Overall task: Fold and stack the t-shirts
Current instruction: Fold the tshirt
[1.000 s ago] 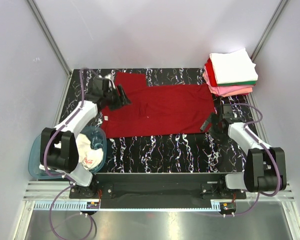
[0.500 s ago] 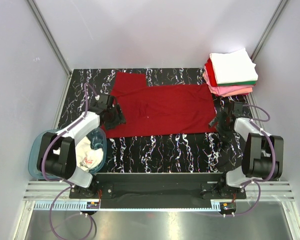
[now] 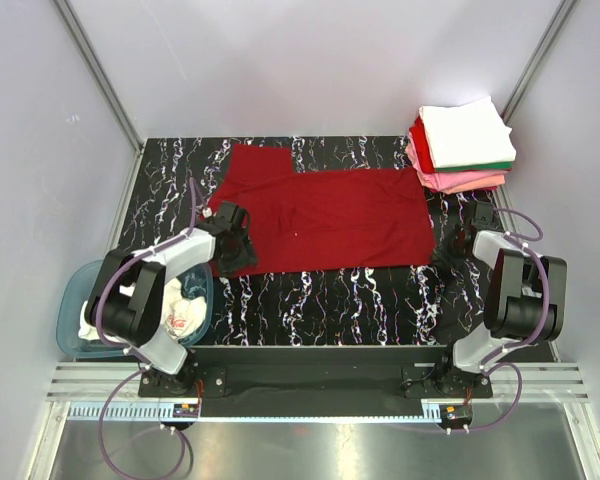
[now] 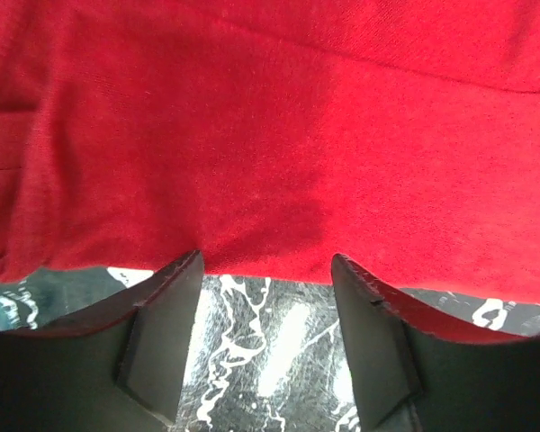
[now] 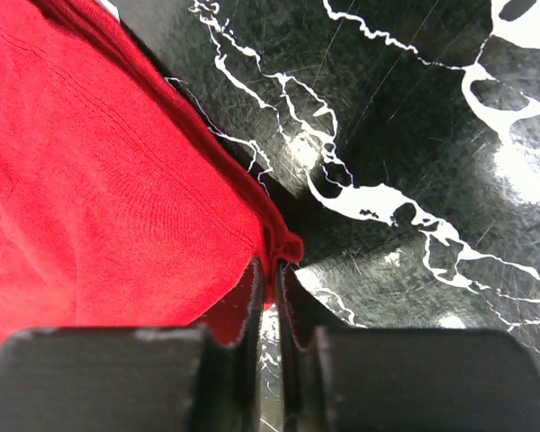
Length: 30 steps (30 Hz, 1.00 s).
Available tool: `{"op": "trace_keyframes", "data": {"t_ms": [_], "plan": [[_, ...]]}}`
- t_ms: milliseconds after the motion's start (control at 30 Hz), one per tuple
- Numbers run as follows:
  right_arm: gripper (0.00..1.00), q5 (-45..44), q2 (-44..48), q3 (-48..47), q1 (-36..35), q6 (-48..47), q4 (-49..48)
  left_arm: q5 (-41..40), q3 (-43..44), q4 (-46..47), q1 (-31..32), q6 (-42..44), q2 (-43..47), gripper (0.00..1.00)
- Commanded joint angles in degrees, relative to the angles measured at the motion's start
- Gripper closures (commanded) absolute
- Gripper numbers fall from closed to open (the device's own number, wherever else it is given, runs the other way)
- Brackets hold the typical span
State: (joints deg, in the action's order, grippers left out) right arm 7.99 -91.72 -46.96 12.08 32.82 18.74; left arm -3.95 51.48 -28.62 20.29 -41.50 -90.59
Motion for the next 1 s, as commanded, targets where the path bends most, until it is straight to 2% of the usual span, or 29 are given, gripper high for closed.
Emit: {"op": "trace_keyframes", "data": {"t_ms": [0, 33, 233, 300, 400, 533, 633, 833, 967], "plan": [[0.95, -0.6, -2.1, -0.1, 1.1, -1.3, 0.3, -1.9, -0.6, 2.7, 1.2, -1.1, -2.3, 0.41], [1.00, -0.8, -1.9, 0.0, 1.5, -1.4, 0.4, -1.7, -0.7, 2.8, 1.5, -1.1, -2.7, 0.42], [1.00, -2.5, 2.4, 2.1, 4.4, -0.4, 3.1, 0.4, -2.9, 4.4, 4.3, -1.6, -4.6, 0.62], [1.00, -3.3, 5.2, 3.0, 6.4, -0.2, 4.3, 2.1, -4.2, 4.7, 5.8, -2.7, -4.4, 0.66], [1.00, -4.6, 8.3, 4.4, 9.8, 0.0, 6.7, 3.0, -6.6, 5.1, 9.3, -4.7, -2.0, 0.72], [1.00, -3.5, 13.1, 6.8, 13.6, 2.1, 9.1, 3.5, -10.6, 4.8, 14.4, -7.9, 3.2, 0.85], [1.00, -3.1, 15.5, 7.8, 15.6, 3.9, 10.3, 3.6, -12.9, 3.8, 19.3, -11.4, 6.3, 0.89], [1.00, -3.2, 23.4, 8.8, 18.0, 8.1, 17.1, 1.5, -17.5, -2.0, 29.4, -19.5, 18.8, 0.91], [1.00, -4.7, 33.2, 9.2, 18.3, 11.6, 26.6, -0.3, -19.8, -9.1, 34.1, -24.1, 29.7, 0.88]]}}
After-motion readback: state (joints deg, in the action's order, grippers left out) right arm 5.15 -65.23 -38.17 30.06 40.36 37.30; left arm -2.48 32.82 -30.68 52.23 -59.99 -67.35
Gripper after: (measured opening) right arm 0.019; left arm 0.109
